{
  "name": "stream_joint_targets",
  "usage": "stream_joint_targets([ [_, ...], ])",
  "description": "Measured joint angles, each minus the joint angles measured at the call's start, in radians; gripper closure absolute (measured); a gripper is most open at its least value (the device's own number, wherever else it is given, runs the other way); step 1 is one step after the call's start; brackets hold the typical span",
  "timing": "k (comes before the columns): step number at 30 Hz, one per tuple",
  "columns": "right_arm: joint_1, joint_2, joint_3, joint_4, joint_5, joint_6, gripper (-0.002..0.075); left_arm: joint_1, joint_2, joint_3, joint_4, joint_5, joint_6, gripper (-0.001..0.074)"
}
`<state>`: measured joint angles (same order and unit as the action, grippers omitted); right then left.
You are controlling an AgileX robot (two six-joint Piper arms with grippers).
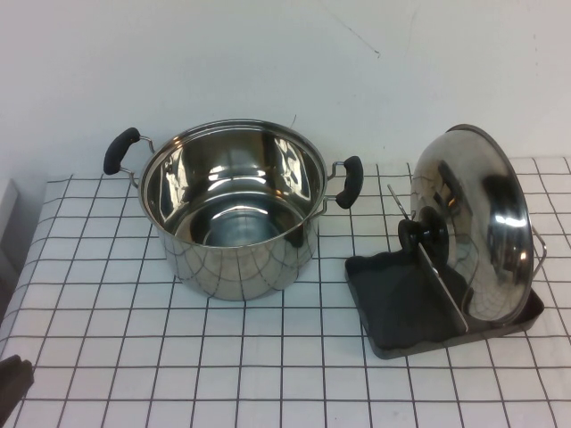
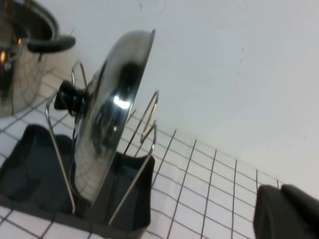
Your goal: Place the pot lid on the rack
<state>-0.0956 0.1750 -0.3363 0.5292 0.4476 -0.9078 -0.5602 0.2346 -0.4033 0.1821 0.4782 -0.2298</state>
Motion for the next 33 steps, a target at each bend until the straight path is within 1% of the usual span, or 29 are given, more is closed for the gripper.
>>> stream_joint_targets([
  [6,0.000,0.000,0.002,0.071,-0.016,0.006,0.0727,0.000,0.000,0.003,-0.004,0.000,0.000,0.0736],
  [23,0.000,0.000,0.004,0.082,-0.003,0.006,0.0727,0.004,-0.014,0.023,-0.010,-0.002,0.000,0.0736],
  [26,0.000,0.000,0.004,0.082,-0.003,0.006,0.0727,0.050,-0.061,0.059,-0.030,-0.005,0.006,0.0736],
  [28,0.000,0.000,0.004,0.082,-0.003,0.006,0.0727,0.106,-0.107,0.088,-0.064,-0.025,0.008,0.0736],
  [33,0.000,0.000,0.004,0.082,-0.003,0.006,0.0727,0.296,-0.225,0.213,-0.153,-0.135,0.014,0.0736],
])
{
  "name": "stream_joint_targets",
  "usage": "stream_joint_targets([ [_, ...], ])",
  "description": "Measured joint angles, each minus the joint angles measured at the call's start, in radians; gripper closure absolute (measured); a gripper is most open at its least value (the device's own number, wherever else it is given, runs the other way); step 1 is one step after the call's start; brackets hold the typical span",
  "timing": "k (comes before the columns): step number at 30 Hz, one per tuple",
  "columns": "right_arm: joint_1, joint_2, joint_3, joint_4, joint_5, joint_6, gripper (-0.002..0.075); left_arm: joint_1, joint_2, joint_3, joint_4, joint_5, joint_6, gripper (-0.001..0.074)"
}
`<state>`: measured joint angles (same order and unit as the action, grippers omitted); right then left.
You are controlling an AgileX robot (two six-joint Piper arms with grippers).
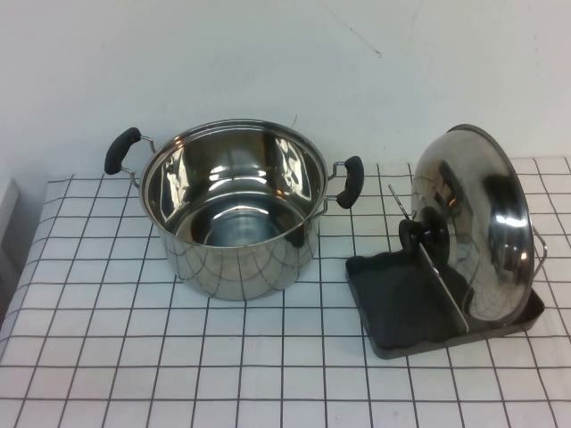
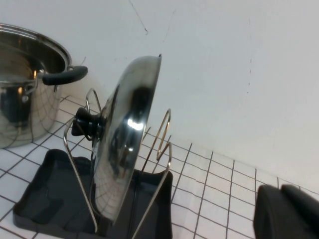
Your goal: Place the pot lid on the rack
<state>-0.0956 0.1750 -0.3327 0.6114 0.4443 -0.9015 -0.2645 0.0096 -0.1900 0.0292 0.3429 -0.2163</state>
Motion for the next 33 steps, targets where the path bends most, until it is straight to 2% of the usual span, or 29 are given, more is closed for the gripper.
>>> stream_joint_targets([
  [7,0.000,0.000,0.001,0.001,0.003,0.000,0.0727,0.215,-0.019,0.141,-0.094,-0.028,0.000,0.0736],
  [11,0.000,0.000,0.001,0.001,0.005,0.000,0.0727,0.268,-0.019,0.190,-0.089,-0.021,0.007,0.0736],
  [25,0.000,-0.001,0.001,0.002,0.024,0.000,0.0727,0.194,-0.021,0.206,-0.065,0.014,0.030,0.0736],
  [33,0.000,-0.001,0.001,0.002,0.032,0.000,0.0727,0.190,-0.021,0.206,-0.060,0.010,0.044,0.0736],
])
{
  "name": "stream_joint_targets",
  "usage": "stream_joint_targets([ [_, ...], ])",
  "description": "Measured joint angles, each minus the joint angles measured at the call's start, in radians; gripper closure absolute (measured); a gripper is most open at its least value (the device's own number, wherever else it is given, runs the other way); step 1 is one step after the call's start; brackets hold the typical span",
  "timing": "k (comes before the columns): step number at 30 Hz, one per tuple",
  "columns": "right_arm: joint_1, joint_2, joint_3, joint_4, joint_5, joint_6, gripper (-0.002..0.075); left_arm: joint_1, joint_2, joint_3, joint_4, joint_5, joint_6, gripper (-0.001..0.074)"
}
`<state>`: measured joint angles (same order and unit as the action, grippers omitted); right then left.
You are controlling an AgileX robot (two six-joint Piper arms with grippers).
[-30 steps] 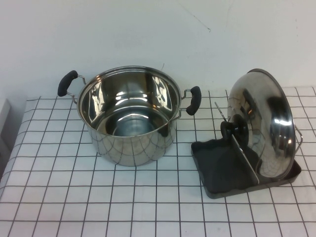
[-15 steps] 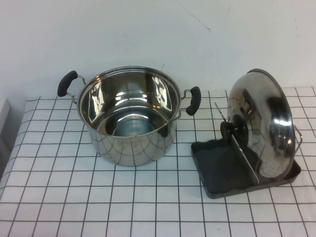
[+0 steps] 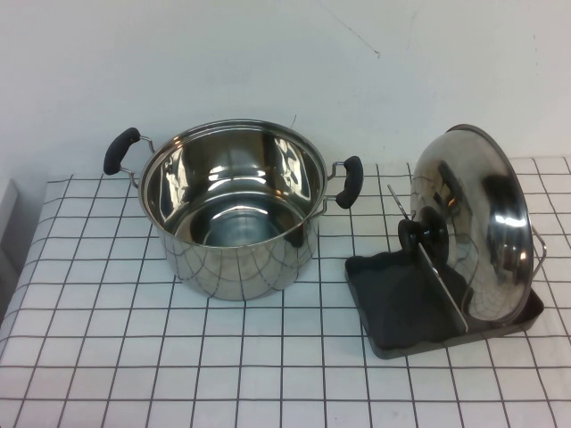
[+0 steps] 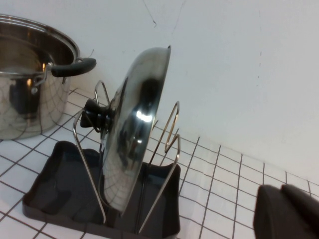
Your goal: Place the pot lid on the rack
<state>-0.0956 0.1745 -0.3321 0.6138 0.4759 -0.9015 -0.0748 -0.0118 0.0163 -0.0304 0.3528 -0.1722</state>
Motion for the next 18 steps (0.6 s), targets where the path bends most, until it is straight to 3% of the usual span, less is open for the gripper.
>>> stream_joint_targets([
  [18,0.000,-0.002,0.000,0.000,0.002,0.000,0.0727,0.000,0.000,0.001,0.019,-0.004,0.035,0.0736],
])
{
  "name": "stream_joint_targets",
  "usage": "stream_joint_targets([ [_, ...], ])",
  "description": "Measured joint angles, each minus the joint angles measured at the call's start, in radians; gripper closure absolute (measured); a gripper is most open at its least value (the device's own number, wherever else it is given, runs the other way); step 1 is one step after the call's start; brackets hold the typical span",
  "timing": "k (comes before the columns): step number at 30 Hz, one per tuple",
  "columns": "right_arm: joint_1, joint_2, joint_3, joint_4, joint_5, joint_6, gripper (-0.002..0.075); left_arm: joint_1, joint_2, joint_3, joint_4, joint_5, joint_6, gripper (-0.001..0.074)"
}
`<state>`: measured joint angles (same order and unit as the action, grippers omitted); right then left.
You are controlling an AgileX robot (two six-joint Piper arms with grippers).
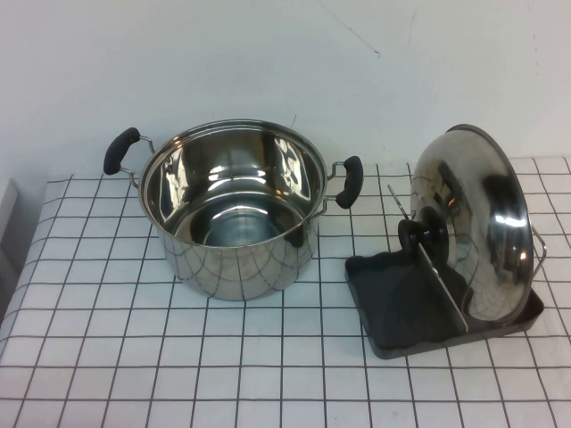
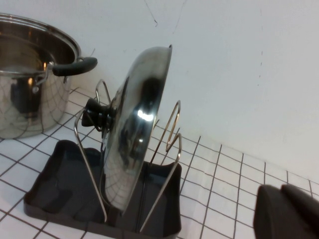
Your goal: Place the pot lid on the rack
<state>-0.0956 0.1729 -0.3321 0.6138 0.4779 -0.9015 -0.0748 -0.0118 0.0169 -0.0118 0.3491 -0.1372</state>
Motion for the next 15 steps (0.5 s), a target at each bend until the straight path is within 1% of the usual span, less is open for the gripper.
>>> stream_joint_targets([
  [10,0.000,0.000,0.000,0.000,0.002,0.000,0.0727,0.000,0.000,0.000,0.000,0.000,0.000,0.0736],
  [13,0.000,-0.002,0.005,0.000,-0.024,0.002,0.0727,0.000,0.000,0.000,0.000,0.000,0.000,0.0736],
  [15,-0.001,-0.014,0.014,-0.013,-0.049,0.042,0.0727,0.000,0.000,0.000,0.000,0.000,0.000,0.0736],
])
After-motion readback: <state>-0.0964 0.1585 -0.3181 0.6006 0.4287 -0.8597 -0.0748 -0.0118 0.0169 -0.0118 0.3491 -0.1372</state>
